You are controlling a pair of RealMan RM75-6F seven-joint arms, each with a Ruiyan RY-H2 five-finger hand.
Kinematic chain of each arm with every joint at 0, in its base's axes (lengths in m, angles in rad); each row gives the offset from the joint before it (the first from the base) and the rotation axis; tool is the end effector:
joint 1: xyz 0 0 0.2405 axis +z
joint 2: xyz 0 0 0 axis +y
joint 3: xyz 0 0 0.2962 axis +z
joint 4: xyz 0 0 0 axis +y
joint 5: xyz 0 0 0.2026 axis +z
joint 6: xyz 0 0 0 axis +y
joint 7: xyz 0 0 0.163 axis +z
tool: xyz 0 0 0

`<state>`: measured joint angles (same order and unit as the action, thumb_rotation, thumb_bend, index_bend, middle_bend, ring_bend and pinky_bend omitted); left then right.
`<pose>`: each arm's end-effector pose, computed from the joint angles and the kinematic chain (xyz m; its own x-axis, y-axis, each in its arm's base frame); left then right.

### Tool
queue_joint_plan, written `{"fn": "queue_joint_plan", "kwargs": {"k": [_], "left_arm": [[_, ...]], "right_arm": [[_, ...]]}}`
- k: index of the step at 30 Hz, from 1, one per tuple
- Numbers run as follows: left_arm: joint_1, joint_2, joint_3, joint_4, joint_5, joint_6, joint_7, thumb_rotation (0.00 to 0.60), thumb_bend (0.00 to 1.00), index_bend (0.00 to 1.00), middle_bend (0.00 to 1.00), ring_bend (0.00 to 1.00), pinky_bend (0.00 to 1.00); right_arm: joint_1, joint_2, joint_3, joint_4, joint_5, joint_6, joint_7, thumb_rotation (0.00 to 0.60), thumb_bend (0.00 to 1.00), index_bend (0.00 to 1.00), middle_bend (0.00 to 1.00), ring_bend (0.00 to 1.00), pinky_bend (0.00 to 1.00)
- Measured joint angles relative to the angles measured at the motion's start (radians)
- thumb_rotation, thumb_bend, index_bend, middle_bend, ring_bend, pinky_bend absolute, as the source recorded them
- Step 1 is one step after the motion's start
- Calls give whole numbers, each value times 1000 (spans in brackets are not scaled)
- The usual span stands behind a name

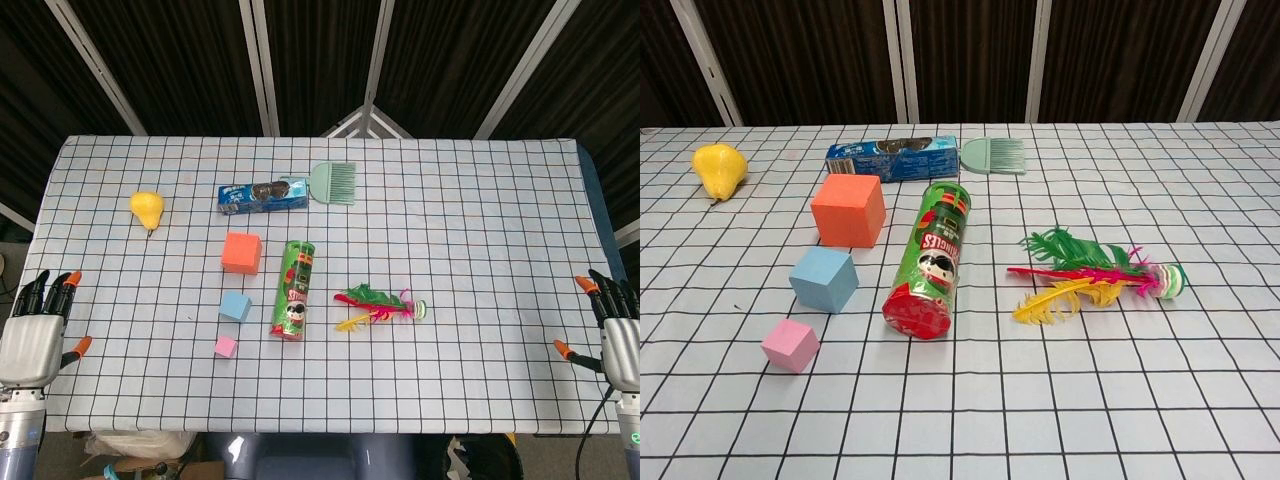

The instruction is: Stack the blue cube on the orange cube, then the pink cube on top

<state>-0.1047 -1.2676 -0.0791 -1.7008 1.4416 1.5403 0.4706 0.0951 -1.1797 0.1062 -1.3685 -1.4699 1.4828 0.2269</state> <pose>-0.3147 0.2116 0.1409 0.5920 -0.0514 0.8043 0.8059 0.0433 -0.5904 -0.3825 -0.2201 0.1996 0.3447 0.0766 0.9356 -0.9387 0.0255 0.3438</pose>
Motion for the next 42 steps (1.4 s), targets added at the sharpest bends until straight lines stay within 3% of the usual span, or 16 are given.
{"fn": "queue_joint_plan", "kwargs": {"k": [12,18,21,26,29,35,42], "left_arm": [[-4,-14,9,-3,10,-3,29,600,218,77,110,29,115],[-11,-12,6,9,24,-4,8,600,223,83,157,57,151],[-17,-15,7,23,39,-8,-14,600,223,105,268,177,310],[-33,-33,8,47,90,-5,-43,600,222,190,724,566,720],[-53,-52,-1,55,114,-5,-78,600,219,255,858,698,834],[-96,-52,-16,-1,99,-79,-74,600,212,312,909,760,883],[-175,-56,-50,-108,-63,-236,94,600,211,320,914,765,891]], "right_arm": [[-7,21,-7,-20,2,-7,2,600,108,143,91,100,61],[-5,27,-9,-32,7,-19,-8,600,107,143,91,100,61],[-4,30,-12,-35,11,-32,-8,600,108,143,91,100,61],[-8,38,-11,-39,14,-29,4,600,108,143,91,100,61],[-9,40,-11,-38,18,-33,14,600,108,143,91,100,61],[-5,43,-13,-38,20,-48,22,600,107,143,91,100,61],[-2,56,-20,-50,21,-69,22,600,107,143,91,100,61]]}}
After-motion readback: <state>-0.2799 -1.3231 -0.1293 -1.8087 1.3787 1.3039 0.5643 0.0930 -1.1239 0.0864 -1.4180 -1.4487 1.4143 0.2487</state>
